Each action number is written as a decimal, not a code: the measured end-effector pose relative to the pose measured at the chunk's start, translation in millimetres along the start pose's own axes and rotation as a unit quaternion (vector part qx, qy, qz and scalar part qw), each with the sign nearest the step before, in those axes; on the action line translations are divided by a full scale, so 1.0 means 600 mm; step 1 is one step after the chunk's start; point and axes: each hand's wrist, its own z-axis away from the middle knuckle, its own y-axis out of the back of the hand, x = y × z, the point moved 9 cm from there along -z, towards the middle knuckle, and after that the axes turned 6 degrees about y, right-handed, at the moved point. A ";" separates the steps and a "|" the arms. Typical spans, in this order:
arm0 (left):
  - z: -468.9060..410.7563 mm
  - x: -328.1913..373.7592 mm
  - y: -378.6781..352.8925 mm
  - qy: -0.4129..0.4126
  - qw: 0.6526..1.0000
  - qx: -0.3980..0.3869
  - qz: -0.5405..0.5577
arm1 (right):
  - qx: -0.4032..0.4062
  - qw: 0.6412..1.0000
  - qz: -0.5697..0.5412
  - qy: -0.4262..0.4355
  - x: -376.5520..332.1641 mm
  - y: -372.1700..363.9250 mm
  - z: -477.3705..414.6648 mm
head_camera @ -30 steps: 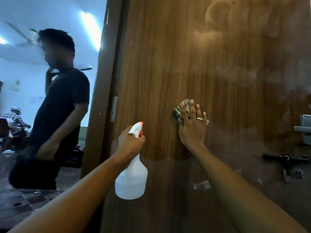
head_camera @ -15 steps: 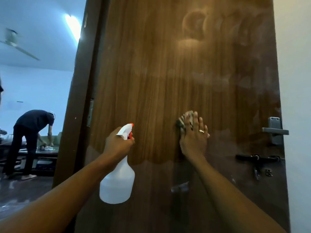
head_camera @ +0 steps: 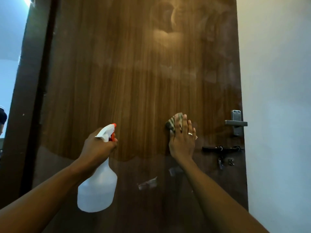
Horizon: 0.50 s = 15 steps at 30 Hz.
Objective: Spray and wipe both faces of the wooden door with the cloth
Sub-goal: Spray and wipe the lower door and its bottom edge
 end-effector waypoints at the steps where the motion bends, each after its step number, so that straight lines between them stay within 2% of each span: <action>1: -0.001 0.004 -0.010 -0.001 1.000 -0.003 0.003 | 0.004 1.000 -0.011 -0.018 -0.001 0.008 -0.023; 4: -0.004 0.016 -0.042 -0.006 1.000 -0.009 0.010 | 0.017 1.000 -0.023 -0.004 -0.038 0.016 -0.067; 8: -0.007 0.028 -0.085 -0.002 1.000 -0.026 0.015 | 0.013 0.989 0.015 0.147 -0.058 -0.007 -0.009; 10: -0.005 0.032 -0.103 -0.002 0.999 -0.035 0.020 | 0.007 0.983 0.027 0.181 -0.028 -0.021 0.034; 12: -0.001 0.031 -0.124 0.002 0.999 -0.042 0.024 | 0.013 0.990 0.035 0.133 0.036 -0.021 0.050; 15: 0.004 0.031 -0.150 0.005 0.998 -0.051 0.025 | 0.013 0.999 0.033 0.001 0.132 -0.003 0.025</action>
